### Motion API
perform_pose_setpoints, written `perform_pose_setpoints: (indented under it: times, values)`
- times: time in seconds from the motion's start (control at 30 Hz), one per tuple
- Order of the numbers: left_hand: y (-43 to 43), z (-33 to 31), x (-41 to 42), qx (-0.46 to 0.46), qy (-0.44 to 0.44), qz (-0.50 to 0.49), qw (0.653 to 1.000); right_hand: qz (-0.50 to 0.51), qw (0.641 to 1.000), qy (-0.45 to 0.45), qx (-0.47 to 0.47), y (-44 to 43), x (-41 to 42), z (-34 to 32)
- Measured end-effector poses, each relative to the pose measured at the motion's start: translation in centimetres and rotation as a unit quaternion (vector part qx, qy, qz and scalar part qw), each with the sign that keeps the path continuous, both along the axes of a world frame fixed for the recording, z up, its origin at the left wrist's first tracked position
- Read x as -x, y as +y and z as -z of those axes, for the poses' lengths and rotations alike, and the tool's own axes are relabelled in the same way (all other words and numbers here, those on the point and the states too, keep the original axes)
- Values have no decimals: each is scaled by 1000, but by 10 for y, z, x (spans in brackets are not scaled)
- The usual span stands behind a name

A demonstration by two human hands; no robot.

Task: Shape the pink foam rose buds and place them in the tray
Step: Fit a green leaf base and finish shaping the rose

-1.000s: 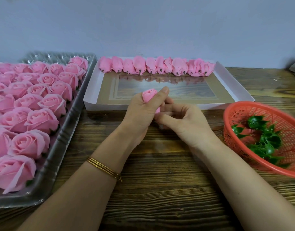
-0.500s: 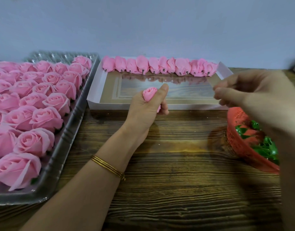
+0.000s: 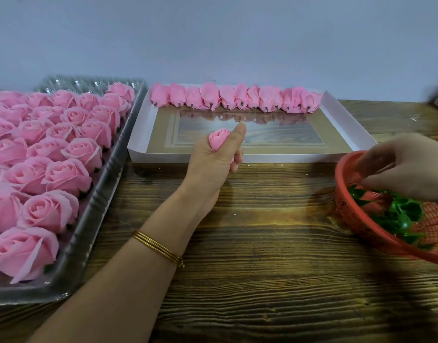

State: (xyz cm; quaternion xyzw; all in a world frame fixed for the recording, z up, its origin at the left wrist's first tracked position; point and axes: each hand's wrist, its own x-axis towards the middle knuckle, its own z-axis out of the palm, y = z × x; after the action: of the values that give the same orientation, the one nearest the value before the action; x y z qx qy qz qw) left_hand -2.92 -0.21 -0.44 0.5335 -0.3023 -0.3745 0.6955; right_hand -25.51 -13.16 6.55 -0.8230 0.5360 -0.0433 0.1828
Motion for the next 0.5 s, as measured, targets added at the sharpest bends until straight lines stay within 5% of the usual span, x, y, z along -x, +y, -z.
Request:
perform_pose_setpoints:
  times: [0.5]
  values:
    - [-1, 2, 0, 7, 3, -6, 1000, -10, 994, 83, -71, 7, -17, 13]
